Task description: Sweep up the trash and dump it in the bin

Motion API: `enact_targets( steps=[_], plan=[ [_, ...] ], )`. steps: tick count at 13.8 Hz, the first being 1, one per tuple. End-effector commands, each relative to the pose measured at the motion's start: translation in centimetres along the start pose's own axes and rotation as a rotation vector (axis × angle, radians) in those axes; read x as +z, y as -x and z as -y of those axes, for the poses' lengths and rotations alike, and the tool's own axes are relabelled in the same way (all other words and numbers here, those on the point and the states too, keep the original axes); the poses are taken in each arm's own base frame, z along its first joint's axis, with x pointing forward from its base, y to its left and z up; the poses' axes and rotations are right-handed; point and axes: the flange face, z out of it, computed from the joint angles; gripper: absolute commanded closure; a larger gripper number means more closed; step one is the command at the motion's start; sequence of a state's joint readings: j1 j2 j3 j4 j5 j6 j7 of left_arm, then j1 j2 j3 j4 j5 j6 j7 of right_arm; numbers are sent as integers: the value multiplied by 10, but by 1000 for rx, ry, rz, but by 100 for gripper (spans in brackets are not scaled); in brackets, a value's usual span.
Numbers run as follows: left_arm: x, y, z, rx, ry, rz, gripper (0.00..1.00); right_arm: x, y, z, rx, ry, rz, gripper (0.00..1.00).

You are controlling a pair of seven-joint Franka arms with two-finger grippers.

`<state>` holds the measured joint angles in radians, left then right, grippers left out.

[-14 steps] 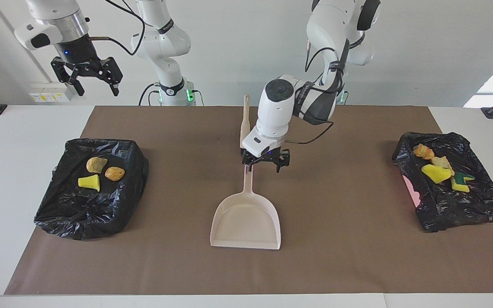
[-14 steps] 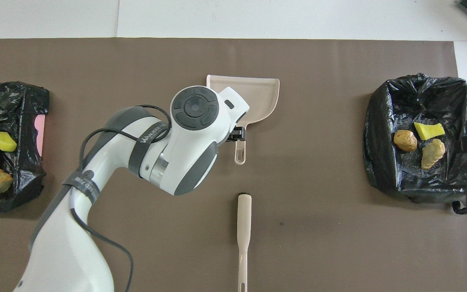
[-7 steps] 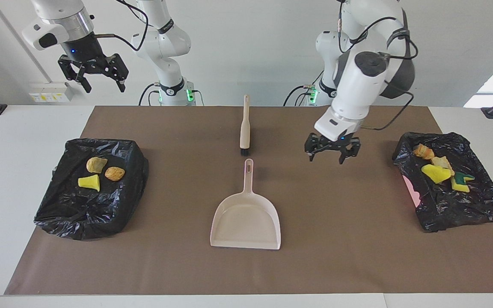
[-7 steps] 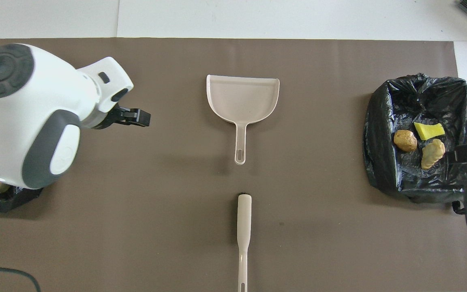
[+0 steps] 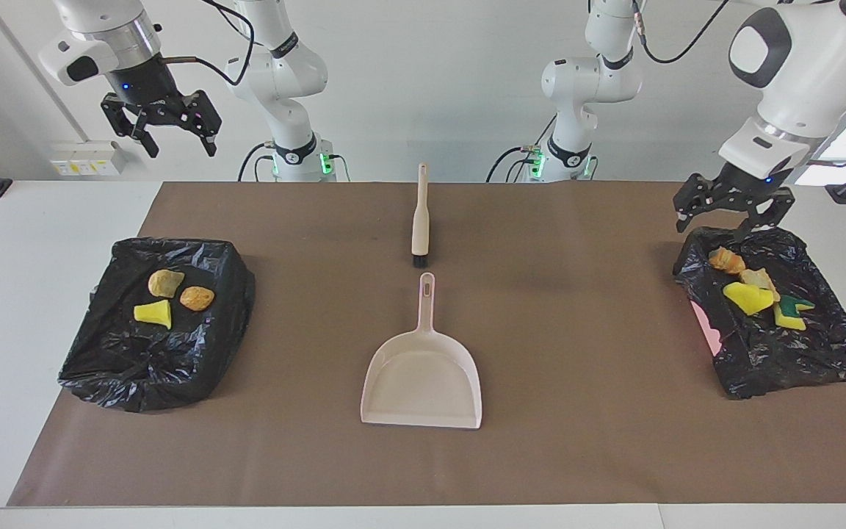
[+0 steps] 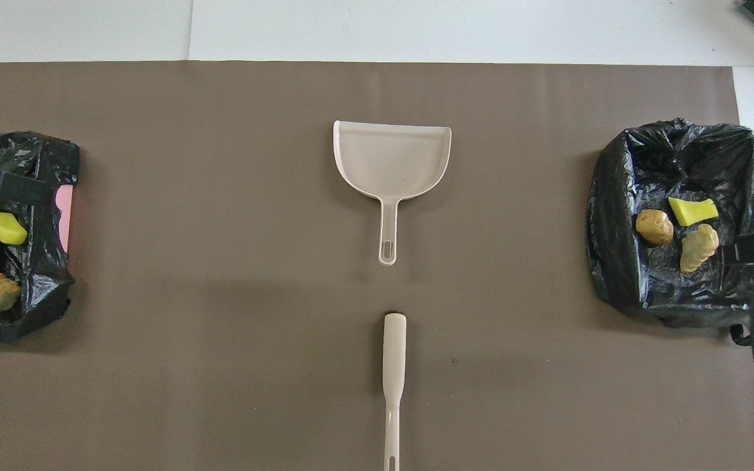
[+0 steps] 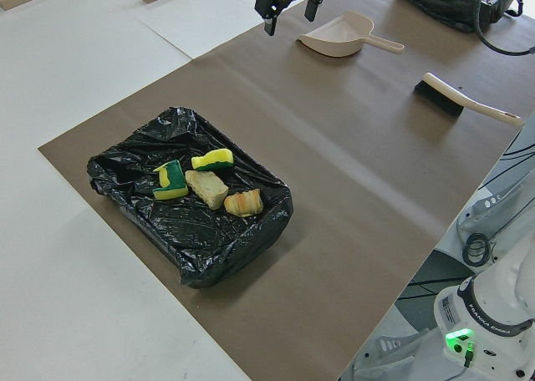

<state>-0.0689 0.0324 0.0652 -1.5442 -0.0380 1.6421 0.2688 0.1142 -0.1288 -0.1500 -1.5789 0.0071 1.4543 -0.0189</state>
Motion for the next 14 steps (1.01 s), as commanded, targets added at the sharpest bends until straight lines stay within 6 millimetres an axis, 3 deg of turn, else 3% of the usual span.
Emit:
enact_targets(
  steps=[1, 4, 7, 8, 11, 14],
  plan=[
    [-25, 15, 3, -7, 14, 79, 0, -2, 5, -1, 10, 24, -3, 0],
    [-70, 32, -3, -6, 21, 98, 0, -2, 5, 0, 13, 22, -5, 0],
    [-81, 36, -6, -14, 24, 92, 0, -3, 6, -1, 12, 10, 0, 0],
    [-97, 47, -11, -13, 17, 60, 0, -2, 6, 1, 8, 7, 0, 0],
    [-85, 68, -17, -19, 30, 95, 0, -3, 6, 1, 10, 5, 0, 0],
    [-83, 70, -19, -52, 25, 87, 0, -2, 6, 1, 8, 5, 0, 0]
  ],
)
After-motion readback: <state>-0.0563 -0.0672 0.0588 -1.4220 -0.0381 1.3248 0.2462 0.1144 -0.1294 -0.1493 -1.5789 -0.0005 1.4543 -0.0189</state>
